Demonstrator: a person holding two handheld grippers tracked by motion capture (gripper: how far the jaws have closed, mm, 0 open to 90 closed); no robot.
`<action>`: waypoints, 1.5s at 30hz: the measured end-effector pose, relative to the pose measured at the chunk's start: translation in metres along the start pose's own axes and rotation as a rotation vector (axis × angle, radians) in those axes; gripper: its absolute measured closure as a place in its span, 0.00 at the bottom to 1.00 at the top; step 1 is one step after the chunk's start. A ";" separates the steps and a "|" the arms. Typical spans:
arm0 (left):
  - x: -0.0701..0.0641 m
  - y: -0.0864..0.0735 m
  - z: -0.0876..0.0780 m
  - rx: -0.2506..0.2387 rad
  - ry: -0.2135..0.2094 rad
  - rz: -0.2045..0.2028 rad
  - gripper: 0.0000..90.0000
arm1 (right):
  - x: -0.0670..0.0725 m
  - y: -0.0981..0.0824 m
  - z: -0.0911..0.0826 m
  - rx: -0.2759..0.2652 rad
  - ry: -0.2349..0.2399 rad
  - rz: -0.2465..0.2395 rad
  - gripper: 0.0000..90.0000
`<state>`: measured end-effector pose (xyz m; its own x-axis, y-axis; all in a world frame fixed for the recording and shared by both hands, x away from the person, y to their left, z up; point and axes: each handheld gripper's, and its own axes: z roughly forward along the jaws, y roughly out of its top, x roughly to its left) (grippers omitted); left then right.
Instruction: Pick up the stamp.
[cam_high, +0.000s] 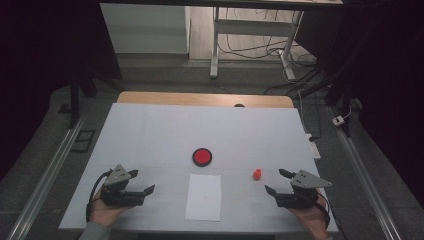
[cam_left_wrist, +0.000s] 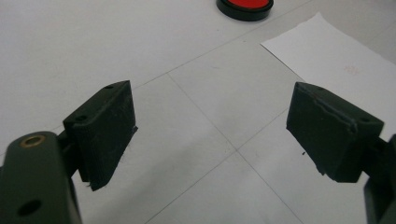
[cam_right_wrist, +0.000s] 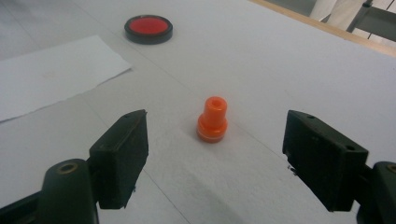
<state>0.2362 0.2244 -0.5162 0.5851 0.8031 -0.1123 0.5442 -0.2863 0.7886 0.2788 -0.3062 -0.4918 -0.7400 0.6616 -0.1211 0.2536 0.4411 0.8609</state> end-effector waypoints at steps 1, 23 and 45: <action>0.001 0.000 0.000 0.001 -0.007 0.002 0.18 | 0.000 0.000 0.000 -0.003 0.008 0.005 0.26; 0.005 0.000 -0.007 -0.042 -0.009 0.006 0.20 | -0.016 -0.008 -0.003 -0.030 0.017 0.092 0.31; 0.009 0.001 -0.002 -0.017 -0.035 0.030 0.22 | -0.017 0.003 0.010 -0.010 -0.003 0.105 0.32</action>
<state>0.2403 0.2326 -0.5152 0.6221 0.7753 -0.1092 0.5161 -0.3011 0.8019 0.2981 -0.3099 -0.4926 -0.7080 0.7056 -0.0311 0.3238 0.3634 0.8736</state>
